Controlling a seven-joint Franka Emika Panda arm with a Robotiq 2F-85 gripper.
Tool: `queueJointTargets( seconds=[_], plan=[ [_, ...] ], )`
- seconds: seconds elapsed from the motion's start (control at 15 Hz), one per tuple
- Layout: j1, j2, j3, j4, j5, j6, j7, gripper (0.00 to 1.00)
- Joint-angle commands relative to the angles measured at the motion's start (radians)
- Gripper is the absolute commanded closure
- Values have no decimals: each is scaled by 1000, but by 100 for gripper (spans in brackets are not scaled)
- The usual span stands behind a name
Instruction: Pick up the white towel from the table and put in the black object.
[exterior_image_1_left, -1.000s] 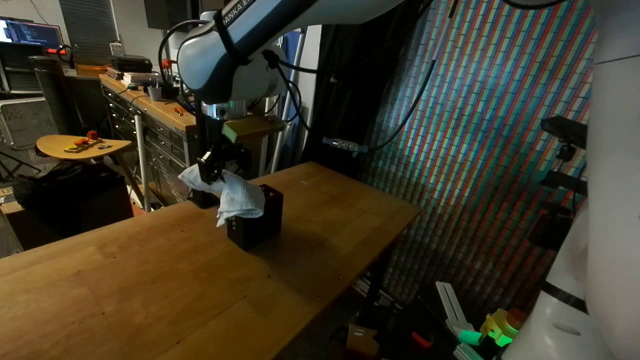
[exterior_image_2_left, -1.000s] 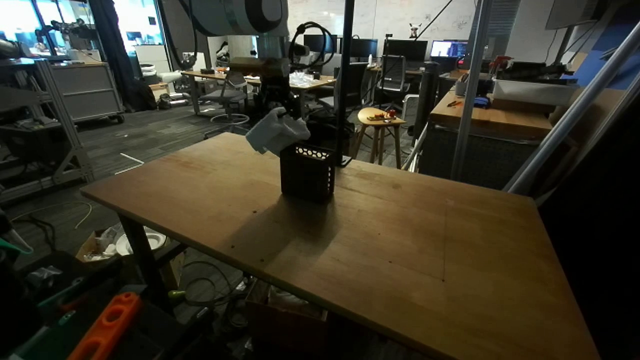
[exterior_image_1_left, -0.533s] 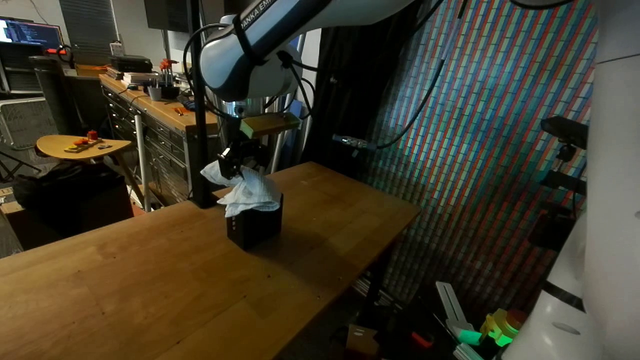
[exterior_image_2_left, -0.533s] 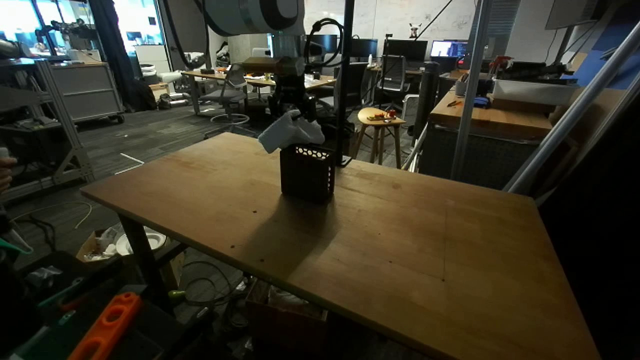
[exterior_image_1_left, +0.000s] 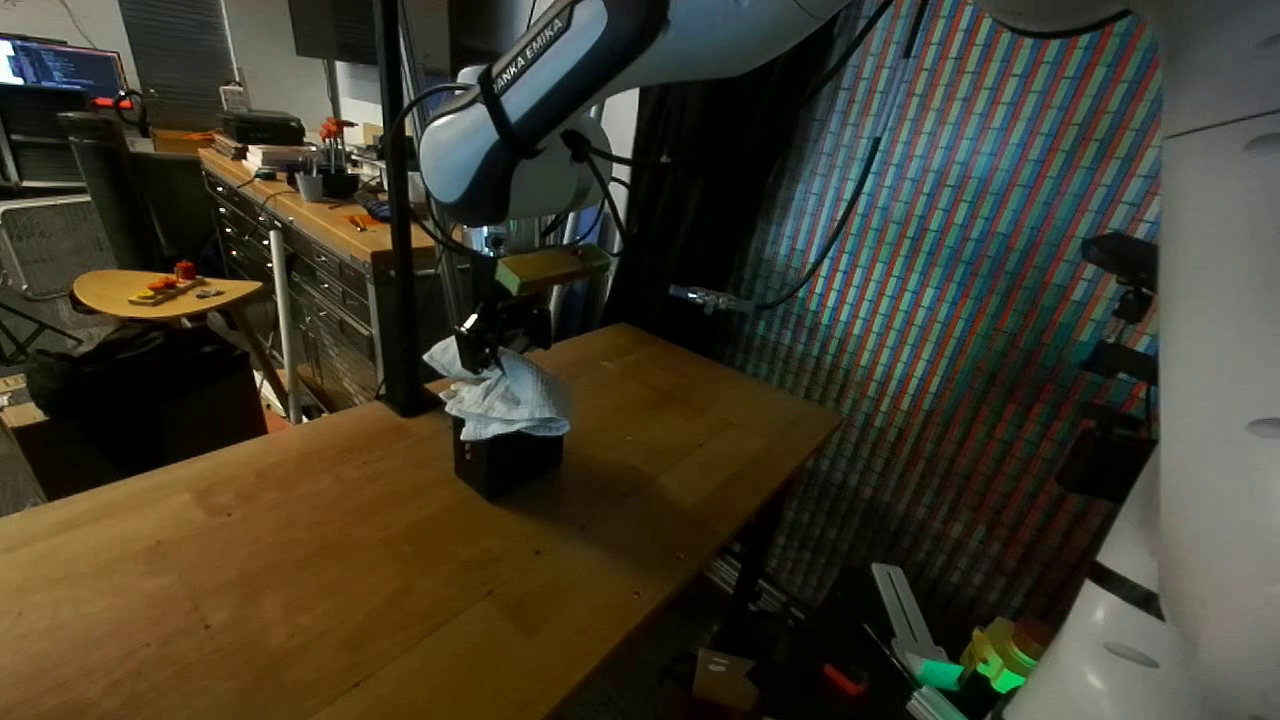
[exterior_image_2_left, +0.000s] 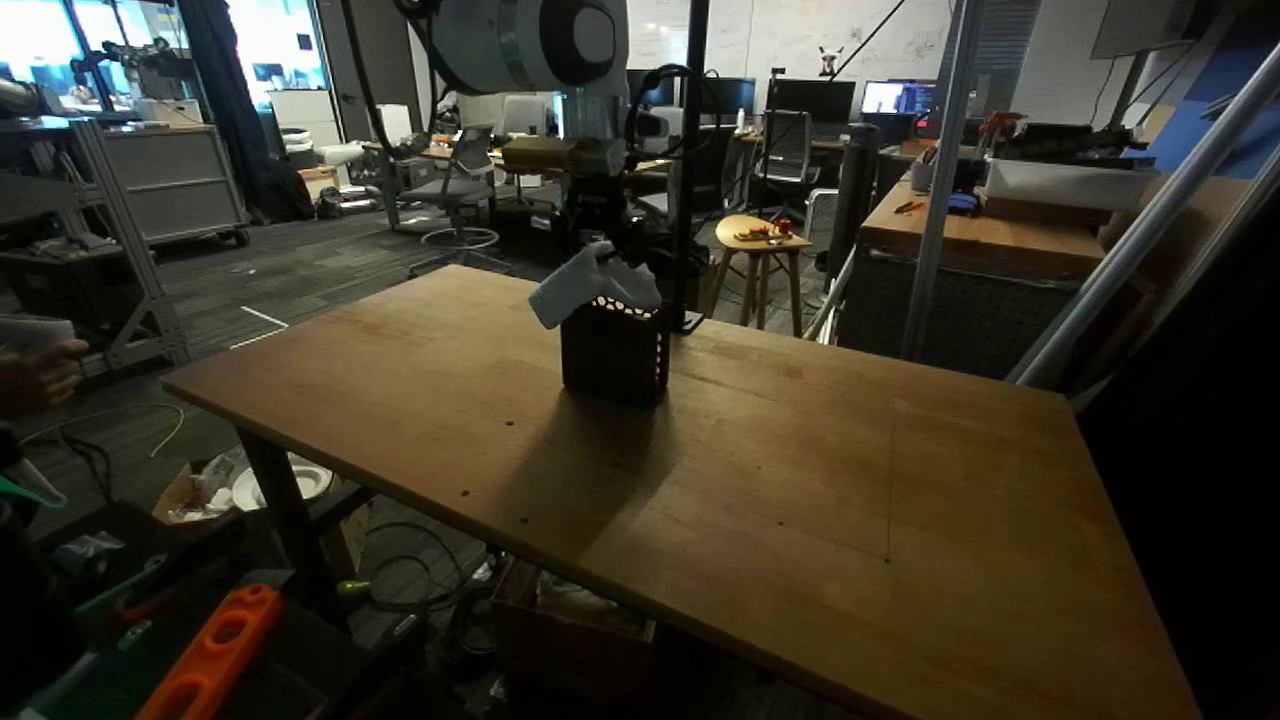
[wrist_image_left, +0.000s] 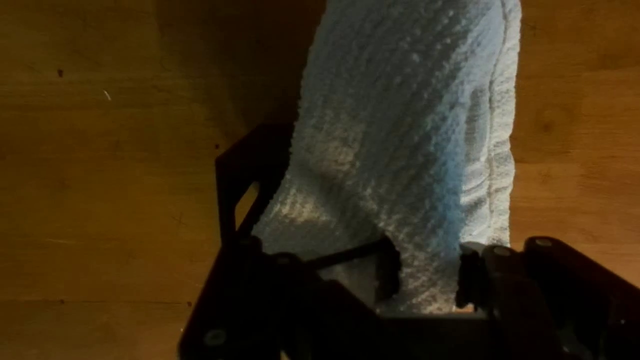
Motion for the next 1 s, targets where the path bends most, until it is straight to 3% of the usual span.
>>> queueJointTargets(
  seconds=[0.0, 0.93],
  plan=[
    [-19, 51, -5, 63, 8, -14, -27, 100],
    [-57, 284, 57, 235, 109, -51, -135, 100]
  ],
)
